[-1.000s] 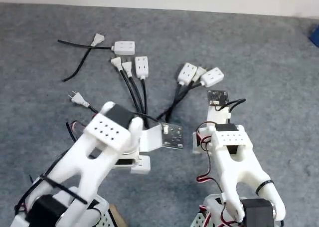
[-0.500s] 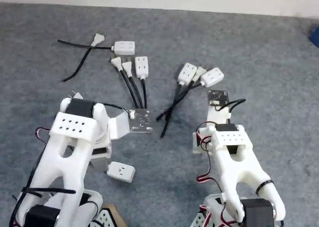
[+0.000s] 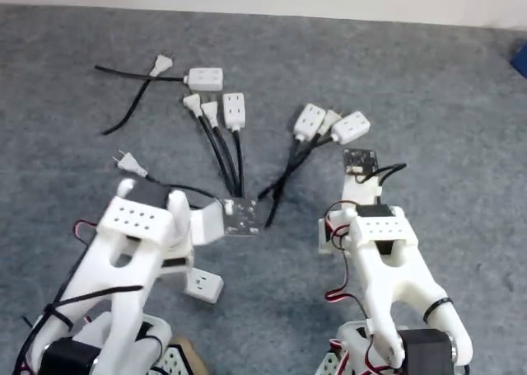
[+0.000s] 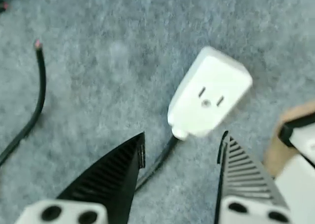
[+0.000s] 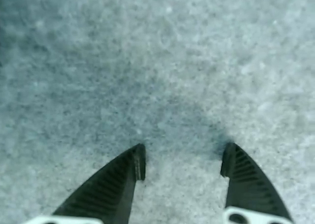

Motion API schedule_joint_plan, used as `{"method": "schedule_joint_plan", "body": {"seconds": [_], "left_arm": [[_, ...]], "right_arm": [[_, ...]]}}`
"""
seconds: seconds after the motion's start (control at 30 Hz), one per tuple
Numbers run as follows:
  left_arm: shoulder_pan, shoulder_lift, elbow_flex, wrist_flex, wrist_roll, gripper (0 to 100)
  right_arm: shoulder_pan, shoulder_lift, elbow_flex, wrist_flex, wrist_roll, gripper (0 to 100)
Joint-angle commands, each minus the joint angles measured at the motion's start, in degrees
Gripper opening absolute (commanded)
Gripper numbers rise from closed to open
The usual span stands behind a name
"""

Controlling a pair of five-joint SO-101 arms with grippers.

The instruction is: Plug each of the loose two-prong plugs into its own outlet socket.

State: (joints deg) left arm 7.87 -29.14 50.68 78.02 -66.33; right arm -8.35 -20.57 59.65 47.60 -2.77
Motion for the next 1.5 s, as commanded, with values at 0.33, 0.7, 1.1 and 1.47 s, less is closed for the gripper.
{"method": "schedule_joint_plan", "body": {"seconds": [0.33,0.7,1.1,1.47], "left_arm": [[6.9,-0.8,6.5,-11.9,4.0,25],[4.5,-0.8,5.8,-11.9,-0.2,25],[-1.5,8.2,-2.7,-14.8,-1.1,25],[-2.0,35.4,-13.8,-20.9,0.2,25]], "right_arm": [[1.0,-1.0,-0.4,-0.7,0.0,25.6],[1.0,-1.0,-0.4,-0.7,0.0,25.6],[1.0,-1.0,-0.5,-0.7,0.0,25.6],[1.0,-1.0,-0.5,-0.7,0.0,25.6]]}}
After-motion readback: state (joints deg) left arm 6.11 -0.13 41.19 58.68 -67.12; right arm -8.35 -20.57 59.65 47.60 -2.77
